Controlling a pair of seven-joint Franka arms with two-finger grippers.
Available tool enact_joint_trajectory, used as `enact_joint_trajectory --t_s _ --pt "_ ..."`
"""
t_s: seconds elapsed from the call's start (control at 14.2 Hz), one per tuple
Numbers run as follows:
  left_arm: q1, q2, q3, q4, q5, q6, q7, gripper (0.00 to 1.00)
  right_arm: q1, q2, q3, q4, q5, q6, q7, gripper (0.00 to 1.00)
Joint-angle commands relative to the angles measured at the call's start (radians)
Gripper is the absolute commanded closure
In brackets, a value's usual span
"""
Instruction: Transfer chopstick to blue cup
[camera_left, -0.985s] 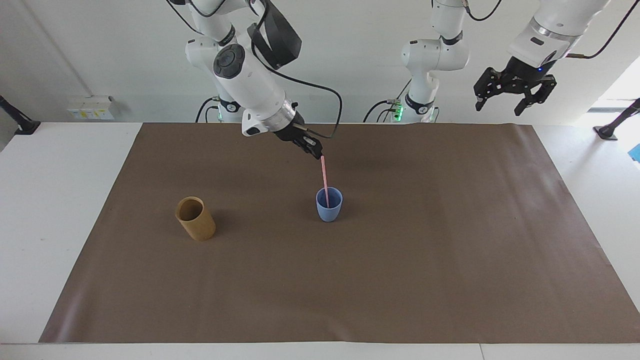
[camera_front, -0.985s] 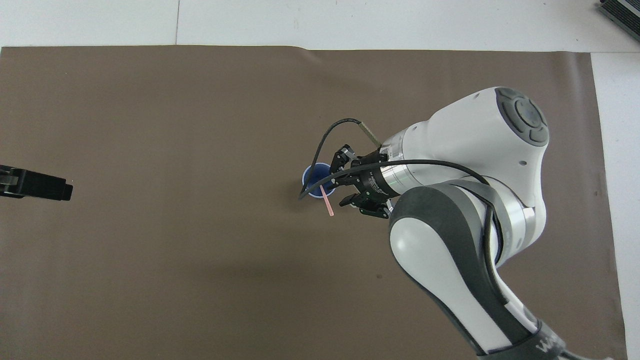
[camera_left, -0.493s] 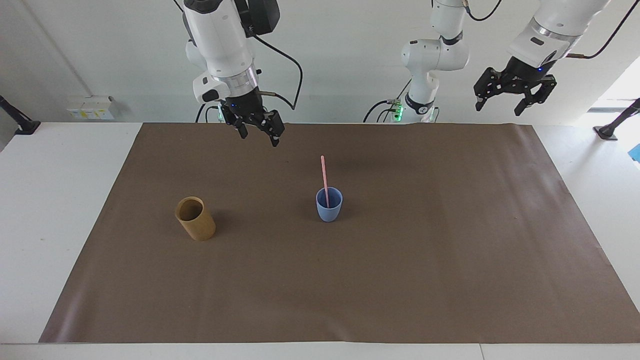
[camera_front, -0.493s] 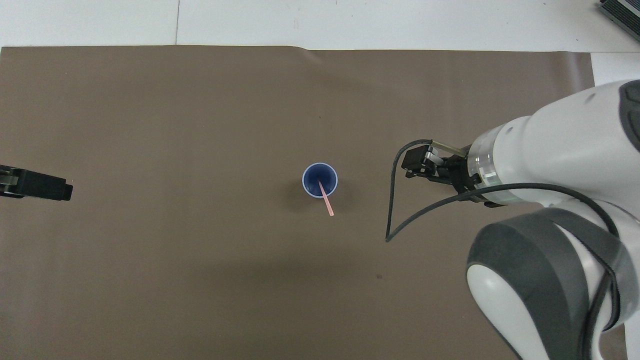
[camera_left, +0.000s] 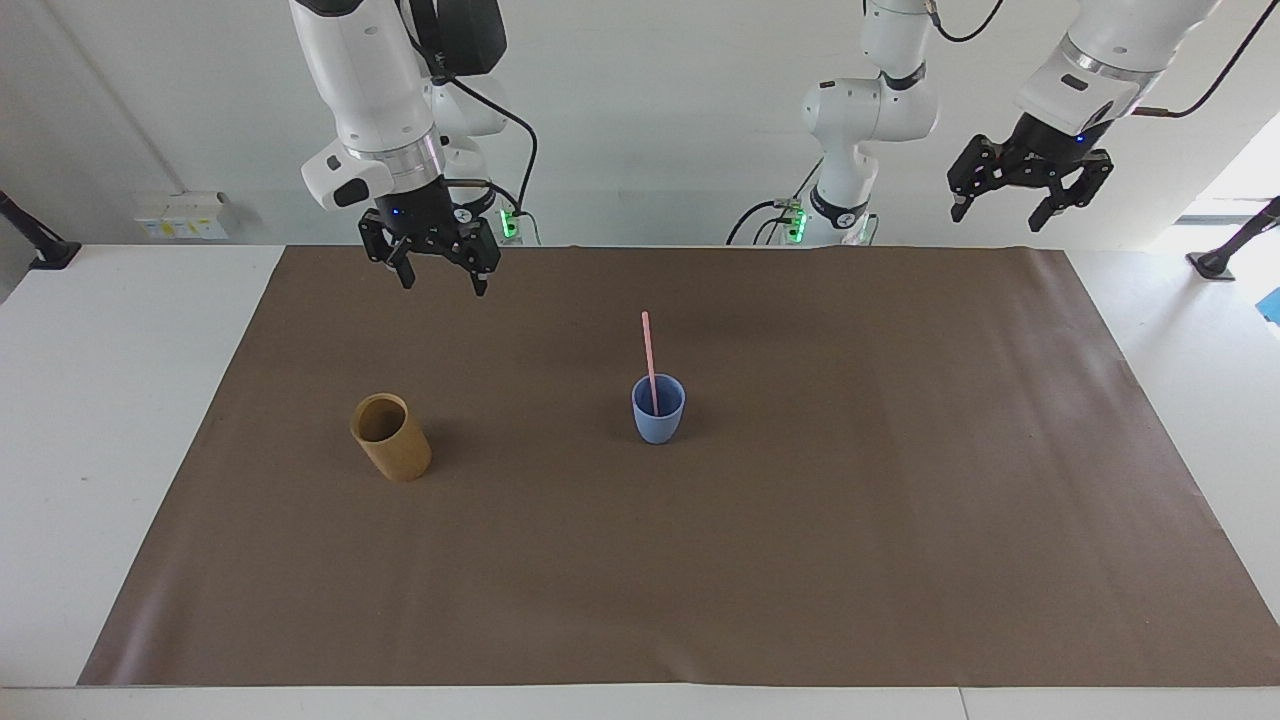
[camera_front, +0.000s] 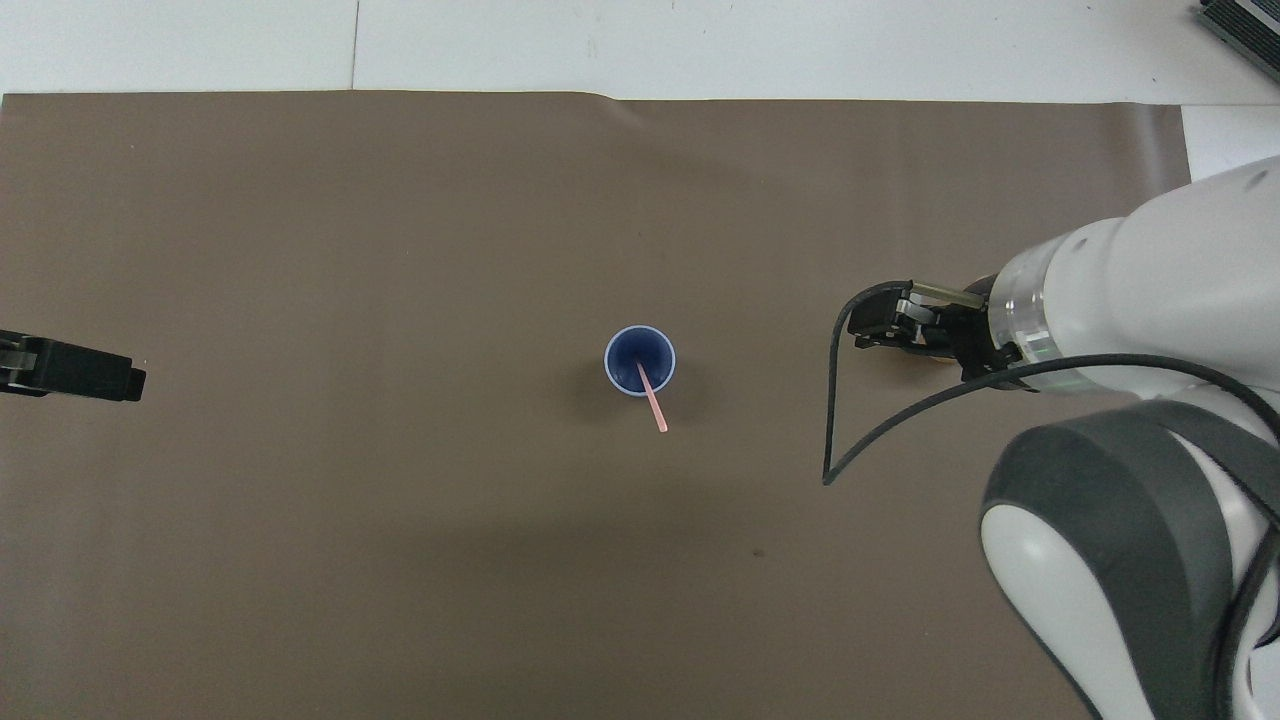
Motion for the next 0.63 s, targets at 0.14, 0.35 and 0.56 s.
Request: enact_joint_trajectory --t_s 0.14,0.35,0.56 --pt "0.017 -0.014 -0.009 -0.008 -0.006 -0.010 0.006 0.00 -0.027 0.005 0.007 0.018 -0.016 -0.016 -0.030 0.00" --pt "0.018 -0.015 -0.009 -0.008 -0.006 -0.010 0.006 0.00 -0.032 0.005 0.007 0.018 -0.016 -0.016 -0.032 0.00" --pt "0.017 -0.015 -0.009 -0.008 -0.006 -0.010 0.006 0.00 -0.041 0.005 0.006 0.015 -0.016 -0.016 -0.038 0.00"
